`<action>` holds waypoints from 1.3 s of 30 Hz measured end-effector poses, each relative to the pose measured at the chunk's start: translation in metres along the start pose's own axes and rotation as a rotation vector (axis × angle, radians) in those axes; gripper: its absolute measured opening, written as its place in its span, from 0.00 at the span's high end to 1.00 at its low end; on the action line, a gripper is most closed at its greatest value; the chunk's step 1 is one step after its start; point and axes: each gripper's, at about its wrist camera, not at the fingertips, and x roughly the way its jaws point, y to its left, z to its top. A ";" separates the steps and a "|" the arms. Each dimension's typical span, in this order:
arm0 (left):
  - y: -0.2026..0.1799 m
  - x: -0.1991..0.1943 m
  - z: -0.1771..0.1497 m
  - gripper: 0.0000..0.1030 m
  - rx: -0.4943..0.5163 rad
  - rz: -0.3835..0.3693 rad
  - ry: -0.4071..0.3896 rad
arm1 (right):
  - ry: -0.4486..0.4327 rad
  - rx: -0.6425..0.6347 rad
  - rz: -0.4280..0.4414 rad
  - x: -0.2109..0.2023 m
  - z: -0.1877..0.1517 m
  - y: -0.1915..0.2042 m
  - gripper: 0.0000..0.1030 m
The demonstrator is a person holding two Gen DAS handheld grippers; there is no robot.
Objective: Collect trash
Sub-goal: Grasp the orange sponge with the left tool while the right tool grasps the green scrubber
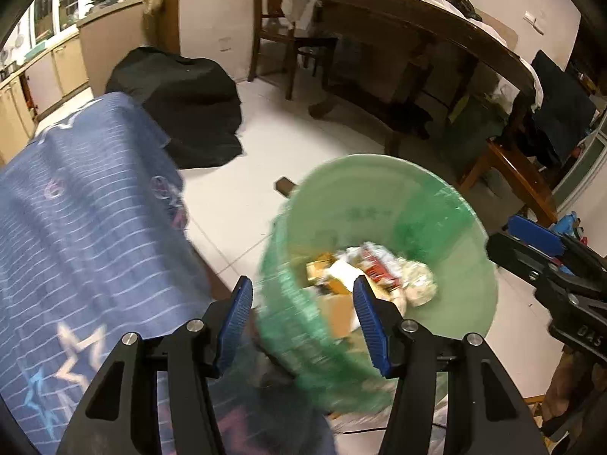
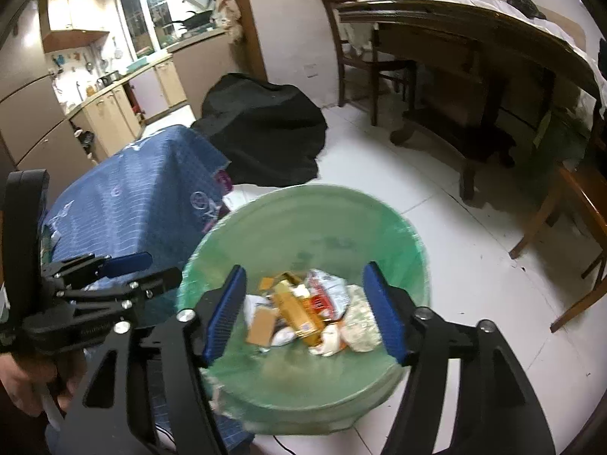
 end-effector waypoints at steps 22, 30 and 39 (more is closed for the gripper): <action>0.388 -0.248 -0.183 0.17 -0.451 0.423 -0.272 | -0.036 -0.214 0.281 -0.004 -0.017 0.201 0.23; 0.458 -0.243 -0.177 0.15 -0.420 0.312 -0.257 | 0.023 -0.308 0.352 0.015 -0.017 0.276 0.20; 0.473 -0.209 -0.154 0.46 -0.379 0.211 -0.247 | 0.099 -0.317 0.473 0.041 -0.017 0.340 0.20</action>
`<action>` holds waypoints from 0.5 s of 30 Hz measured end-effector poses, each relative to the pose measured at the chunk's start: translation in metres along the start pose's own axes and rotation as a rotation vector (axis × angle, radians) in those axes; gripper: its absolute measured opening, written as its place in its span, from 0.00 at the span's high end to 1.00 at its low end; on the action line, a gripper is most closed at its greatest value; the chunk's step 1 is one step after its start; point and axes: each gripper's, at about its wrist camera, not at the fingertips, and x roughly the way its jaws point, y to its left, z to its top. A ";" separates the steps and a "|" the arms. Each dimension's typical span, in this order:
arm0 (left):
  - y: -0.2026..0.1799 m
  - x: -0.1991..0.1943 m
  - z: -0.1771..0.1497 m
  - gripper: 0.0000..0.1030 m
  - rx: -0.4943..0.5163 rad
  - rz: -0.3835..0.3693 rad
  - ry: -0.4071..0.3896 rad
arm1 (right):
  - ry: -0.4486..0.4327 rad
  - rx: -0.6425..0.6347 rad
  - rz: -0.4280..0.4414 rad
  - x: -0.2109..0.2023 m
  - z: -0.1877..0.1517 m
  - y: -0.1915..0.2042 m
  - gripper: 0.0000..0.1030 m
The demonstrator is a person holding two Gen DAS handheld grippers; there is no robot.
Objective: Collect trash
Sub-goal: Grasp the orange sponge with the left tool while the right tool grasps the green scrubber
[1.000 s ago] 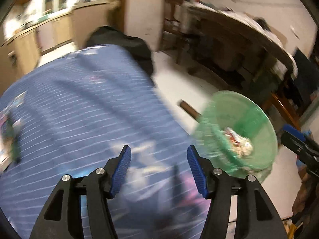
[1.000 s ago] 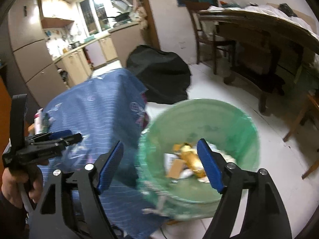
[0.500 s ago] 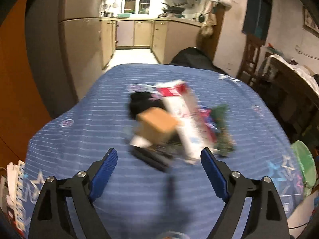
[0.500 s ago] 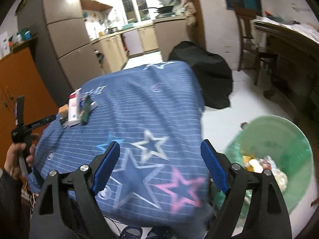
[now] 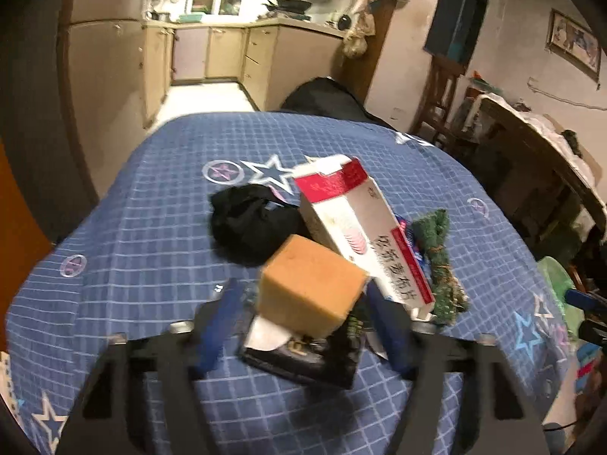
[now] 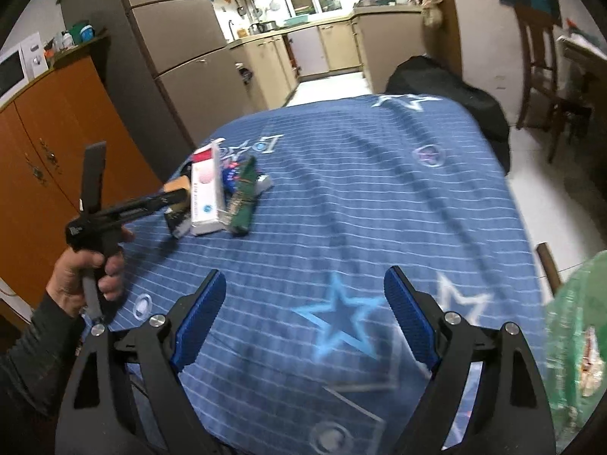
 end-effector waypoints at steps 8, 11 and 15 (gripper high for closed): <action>-0.006 -0.022 -0.020 0.51 -0.047 0.020 -0.050 | 0.058 -0.009 0.119 0.058 0.023 0.027 0.38; -0.003 -0.029 -0.029 0.51 -0.099 0.035 -0.064 | 0.077 -0.025 0.136 0.083 0.034 0.039 0.49; -0.003 -0.032 -0.034 0.51 -0.114 0.036 -0.061 | 0.104 -0.027 0.129 0.114 0.048 0.046 0.61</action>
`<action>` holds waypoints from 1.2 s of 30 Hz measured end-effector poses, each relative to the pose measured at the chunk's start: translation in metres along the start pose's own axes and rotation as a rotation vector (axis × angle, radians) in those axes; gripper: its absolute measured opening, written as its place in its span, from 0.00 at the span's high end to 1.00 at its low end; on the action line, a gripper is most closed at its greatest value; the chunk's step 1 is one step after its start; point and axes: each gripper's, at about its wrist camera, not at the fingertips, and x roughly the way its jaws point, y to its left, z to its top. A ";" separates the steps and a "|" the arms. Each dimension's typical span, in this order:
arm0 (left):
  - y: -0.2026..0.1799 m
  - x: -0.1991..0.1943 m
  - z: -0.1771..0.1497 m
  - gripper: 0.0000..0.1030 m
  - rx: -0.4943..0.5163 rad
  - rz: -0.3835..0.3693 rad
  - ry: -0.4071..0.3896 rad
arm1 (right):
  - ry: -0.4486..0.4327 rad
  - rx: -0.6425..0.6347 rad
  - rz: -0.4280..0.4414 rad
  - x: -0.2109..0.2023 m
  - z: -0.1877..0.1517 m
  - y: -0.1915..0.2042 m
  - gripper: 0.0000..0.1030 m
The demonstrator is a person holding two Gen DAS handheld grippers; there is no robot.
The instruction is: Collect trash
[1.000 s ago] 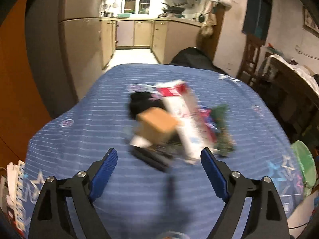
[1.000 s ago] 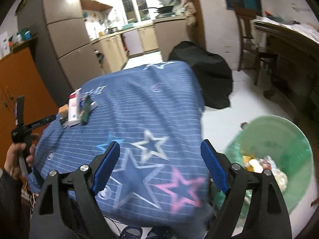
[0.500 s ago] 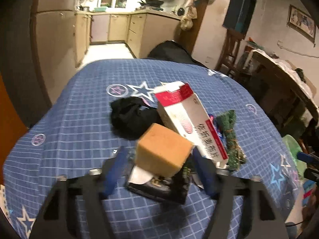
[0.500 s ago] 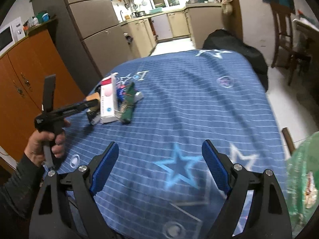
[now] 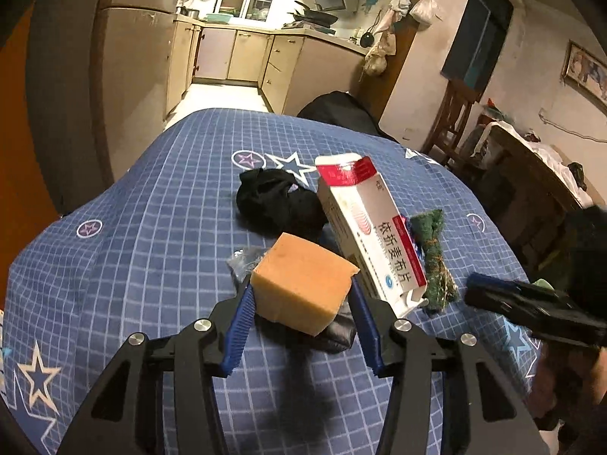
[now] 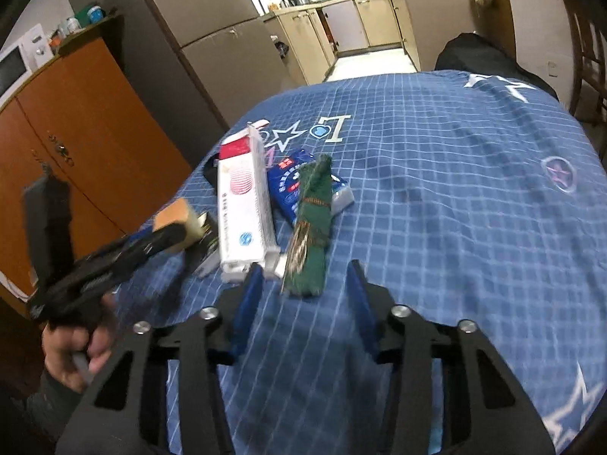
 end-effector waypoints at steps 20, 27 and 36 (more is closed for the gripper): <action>-0.030 -0.030 -0.011 0.52 0.036 0.068 -0.082 | -0.134 -0.042 -0.121 -0.022 0.000 0.018 0.83; -0.080 -0.077 -0.020 0.52 0.086 0.053 -0.181 | -0.300 -0.088 -0.208 -0.103 -0.033 0.035 0.83; -0.144 -0.108 -0.028 0.52 0.137 -0.004 -0.224 | -0.416 -0.062 -0.316 -0.176 -0.069 0.029 0.83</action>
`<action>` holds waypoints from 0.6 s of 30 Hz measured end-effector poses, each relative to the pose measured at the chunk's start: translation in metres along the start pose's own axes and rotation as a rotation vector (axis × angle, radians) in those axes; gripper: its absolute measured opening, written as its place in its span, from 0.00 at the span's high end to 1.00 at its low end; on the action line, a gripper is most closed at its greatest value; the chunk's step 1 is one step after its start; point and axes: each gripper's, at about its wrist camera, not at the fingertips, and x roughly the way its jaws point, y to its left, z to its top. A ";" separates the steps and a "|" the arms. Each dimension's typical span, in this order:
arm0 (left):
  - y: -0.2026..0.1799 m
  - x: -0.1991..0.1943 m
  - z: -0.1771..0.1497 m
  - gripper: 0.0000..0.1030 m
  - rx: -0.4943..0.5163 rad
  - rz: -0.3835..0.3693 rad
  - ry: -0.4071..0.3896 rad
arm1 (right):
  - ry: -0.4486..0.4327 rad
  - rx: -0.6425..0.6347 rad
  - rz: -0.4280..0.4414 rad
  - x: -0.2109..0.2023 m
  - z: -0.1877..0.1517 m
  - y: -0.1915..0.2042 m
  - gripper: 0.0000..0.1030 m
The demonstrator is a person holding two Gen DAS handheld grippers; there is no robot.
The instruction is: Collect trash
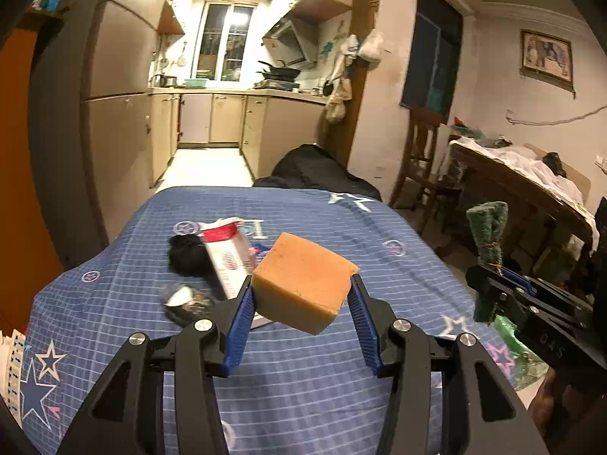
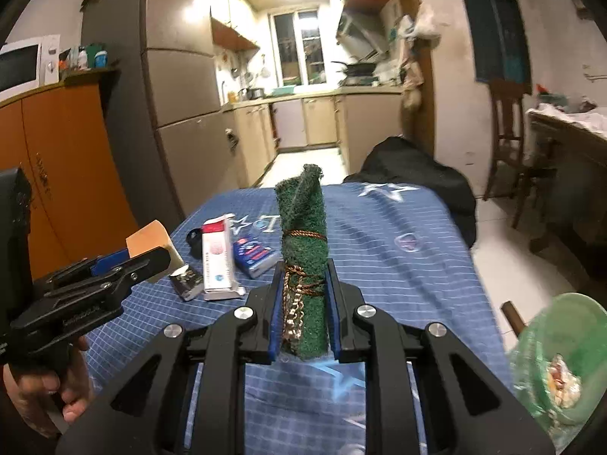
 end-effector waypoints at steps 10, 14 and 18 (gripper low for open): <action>-0.070 -0.009 0.003 0.52 0.050 -0.074 -0.007 | -0.042 0.028 -0.076 -0.036 -0.002 -0.040 0.83; -0.098 -0.008 0.006 0.52 0.063 -0.103 -0.005 | -0.051 0.046 -0.107 -0.049 -0.002 -0.058 0.83; -0.129 -0.006 0.011 0.52 0.081 -0.138 -0.007 | -0.060 0.057 -0.142 -0.061 -0.001 -0.076 0.83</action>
